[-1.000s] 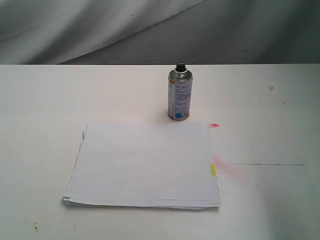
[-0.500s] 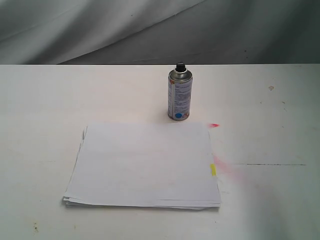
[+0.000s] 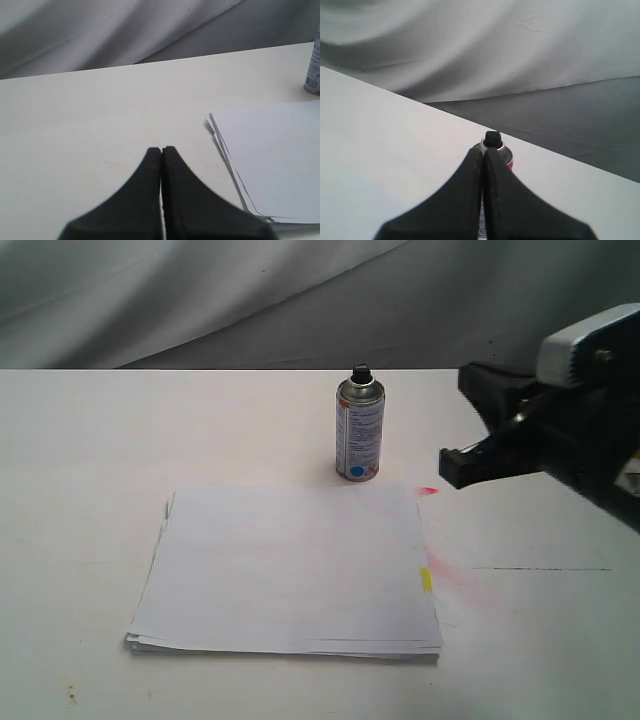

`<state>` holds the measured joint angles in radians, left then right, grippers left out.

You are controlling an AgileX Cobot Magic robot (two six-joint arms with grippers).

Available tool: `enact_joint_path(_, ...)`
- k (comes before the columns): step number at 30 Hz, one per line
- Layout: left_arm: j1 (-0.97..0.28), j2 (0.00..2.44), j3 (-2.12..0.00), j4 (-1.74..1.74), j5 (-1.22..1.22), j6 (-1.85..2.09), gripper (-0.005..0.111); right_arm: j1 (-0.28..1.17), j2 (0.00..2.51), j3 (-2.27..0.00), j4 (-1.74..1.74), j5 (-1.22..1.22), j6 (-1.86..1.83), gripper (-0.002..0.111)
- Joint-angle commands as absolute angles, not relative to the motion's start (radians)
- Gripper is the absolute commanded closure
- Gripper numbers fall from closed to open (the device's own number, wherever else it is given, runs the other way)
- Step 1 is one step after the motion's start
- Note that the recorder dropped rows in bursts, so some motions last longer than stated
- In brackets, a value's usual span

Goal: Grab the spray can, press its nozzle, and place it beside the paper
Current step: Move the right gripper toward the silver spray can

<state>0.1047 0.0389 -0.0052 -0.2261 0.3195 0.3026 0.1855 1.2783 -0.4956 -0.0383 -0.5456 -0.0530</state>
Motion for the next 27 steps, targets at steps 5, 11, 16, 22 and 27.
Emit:
enact_joint_path(5, 0.099, 0.037, 0.000, -0.226, 0.312, 0.292, 0.107, 0.189, 1.687, -0.543, -0.053, -0.951, -0.044, 0.108)
enact_joint_path(11, 0.099, 0.037, 0.000, -0.226, 0.312, 0.292, 0.107, 0.189, 1.893, -0.667, -0.093, -0.964, -0.044, 0.108)
enact_joint_path(16, 0.099, 0.037, 0.000, -0.226, 0.312, 0.292, 0.107, 0.189, 1.996, -0.712, -0.084, -1.010, -0.043, 0.108)
enact_joint_path(22, 0.099, 0.037, 0.000, -0.226, 0.312, 0.292, 0.107, 0.189, 2.043, -0.712, -0.074, -1.085, -0.043, 0.108)
enact_joint_path(27, 0.099, 0.037, 0.000, -0.226, 0.312, 0.292, 0.107, 0.189, 2.043, -0.712, -0.074, -1.078, -0.043, 0.101)
